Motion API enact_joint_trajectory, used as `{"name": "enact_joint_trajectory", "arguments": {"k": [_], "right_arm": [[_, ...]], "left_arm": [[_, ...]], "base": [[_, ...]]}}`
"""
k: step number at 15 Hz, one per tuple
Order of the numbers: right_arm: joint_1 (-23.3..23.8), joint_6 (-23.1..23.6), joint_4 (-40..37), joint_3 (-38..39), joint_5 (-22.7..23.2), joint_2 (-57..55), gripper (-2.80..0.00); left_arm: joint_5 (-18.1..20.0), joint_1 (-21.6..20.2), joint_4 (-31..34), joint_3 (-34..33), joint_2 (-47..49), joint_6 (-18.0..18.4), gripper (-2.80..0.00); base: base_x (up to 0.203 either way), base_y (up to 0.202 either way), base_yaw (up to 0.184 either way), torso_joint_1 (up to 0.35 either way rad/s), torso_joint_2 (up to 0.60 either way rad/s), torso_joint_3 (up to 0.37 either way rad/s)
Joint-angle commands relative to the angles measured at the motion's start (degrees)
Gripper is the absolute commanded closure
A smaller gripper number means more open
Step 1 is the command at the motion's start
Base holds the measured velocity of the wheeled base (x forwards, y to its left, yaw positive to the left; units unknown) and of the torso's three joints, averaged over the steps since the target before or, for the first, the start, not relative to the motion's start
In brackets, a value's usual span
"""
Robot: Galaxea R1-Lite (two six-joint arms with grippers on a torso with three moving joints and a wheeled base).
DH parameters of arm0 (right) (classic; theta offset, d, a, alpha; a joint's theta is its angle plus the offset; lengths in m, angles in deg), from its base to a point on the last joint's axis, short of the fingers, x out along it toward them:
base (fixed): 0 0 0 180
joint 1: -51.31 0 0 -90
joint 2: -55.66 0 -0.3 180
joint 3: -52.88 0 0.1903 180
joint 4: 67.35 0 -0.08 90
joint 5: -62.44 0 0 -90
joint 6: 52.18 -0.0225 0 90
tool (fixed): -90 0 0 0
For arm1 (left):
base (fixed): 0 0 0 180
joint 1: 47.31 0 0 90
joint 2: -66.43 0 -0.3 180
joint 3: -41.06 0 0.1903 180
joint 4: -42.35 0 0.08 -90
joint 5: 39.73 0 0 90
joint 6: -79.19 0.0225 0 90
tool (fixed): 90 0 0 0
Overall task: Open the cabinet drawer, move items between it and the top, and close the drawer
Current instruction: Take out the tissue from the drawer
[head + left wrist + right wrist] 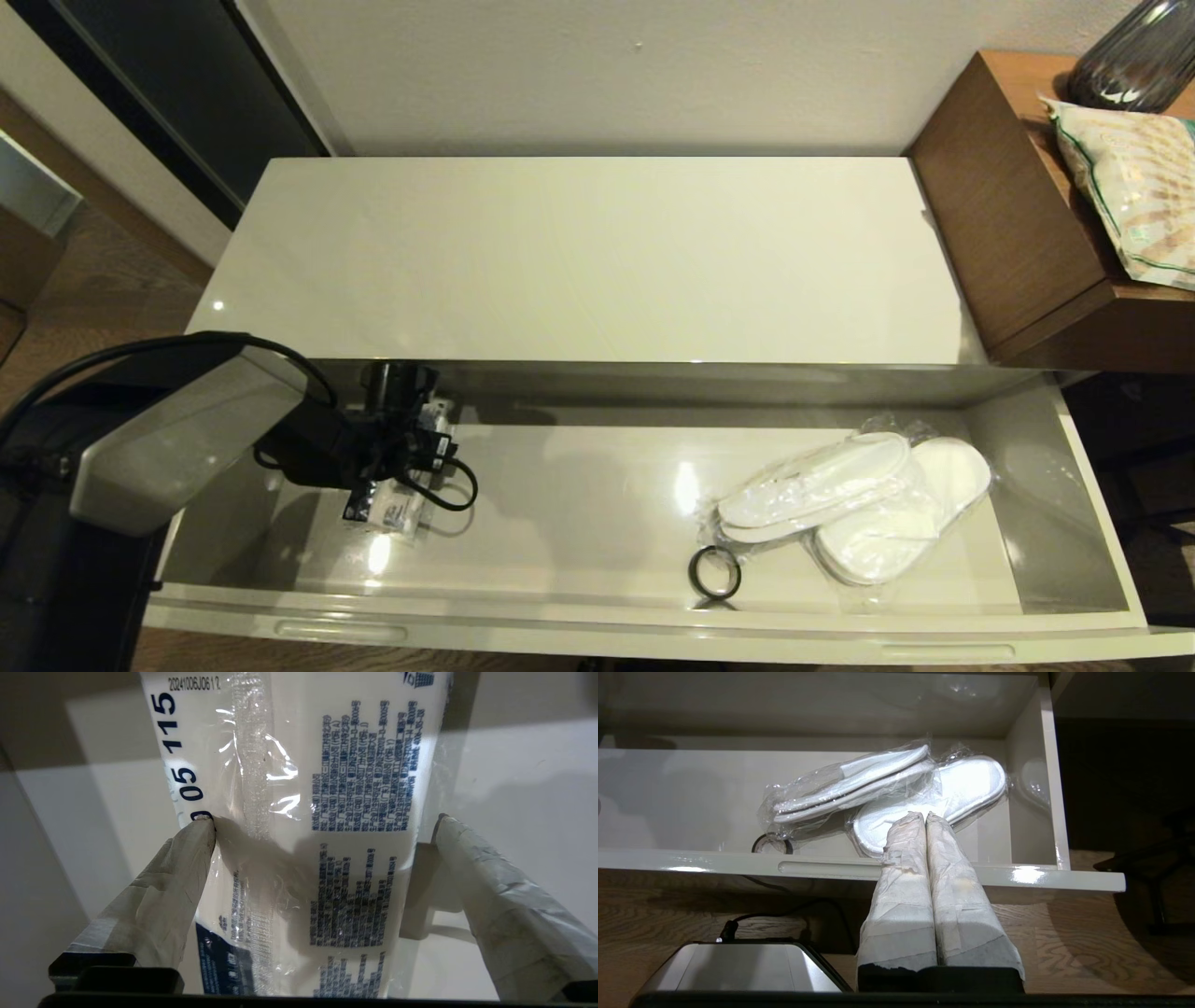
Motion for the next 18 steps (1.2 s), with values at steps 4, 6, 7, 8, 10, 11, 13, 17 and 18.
{"name": "enact_joint_trajectory", "arguments": {"k": [4,6,7,8,10,11,13,17,18], "right_arm": [[0.0,0.0,0.0,0.0,0.0,-0.1,0.00],[0.0,0.0,0.0,0.0,0.0,-0.1,0.00],[0.0,0.0,0.0,0.0,0.0,-0.1,0.00],[0.0,0.0,0.0,0.0,0.0,-0.1,0.00],[0.0,0.0,0.0,0.0,0.0,-0.1,0.00],[0.0,0.0,0.0,0.0,0.0,-0.1,0.00],[0.0,0.0,0.0,0.0,0.0,-0.1,0.00],[0.0,0.0,0.0,0.0,0.0,-0.1,0.00],[0.0,0.0,0.0,0.0,0.0,-0.1,0.00]], "left_arm": [[-1.1,0.7,0.2,-8.5,-5.8,-0.3,0.00],[-1.1,0.7,0.1,-10.0,-6.5,-0.5,0.00],[-1.1,0.7,0.0,-11.0,-6.8,-0.6,0.00],[-1.1,0.7,-0.2,-11.3,-6.8,-0.7,0.00],[-1.1,0.7,-0.3,-11.6,-6.8,-0.7,0.00],[-1.1,0.7,-0.2,-11.7,-7.0,-0.7,0.00],[-1.2,0.7,0.2,-11.7,-8.0,-0.9,0.00],[-1.0,1.2,3.7,-11.8,-14.4,-1.1,0.00],[-0.8,1.3,5.3,-11.8,-16.5,-1.1,0.00]], "base": [[0.000,0.000,0.000,0.000,0.00,0.000],[0.000,0.000,0.000,0.000,0.00,0.000],[0.000,0.000,0.000,0.000,0.00,0.000],[0.000,0.000,0.000,0.000,0.00,0.000],[0.000,0.000,0.000,0.000,0.00,0.000],[0.000,0.000,0.000,0.000,0.00,0.000],[0.000,0.000,0.000,0.000,0.00,0.000],[0.000,0.000,0.000,0.000,0.00,0.000],[0.000,0.000,0.000,0.000,0.00,0.000]]}}
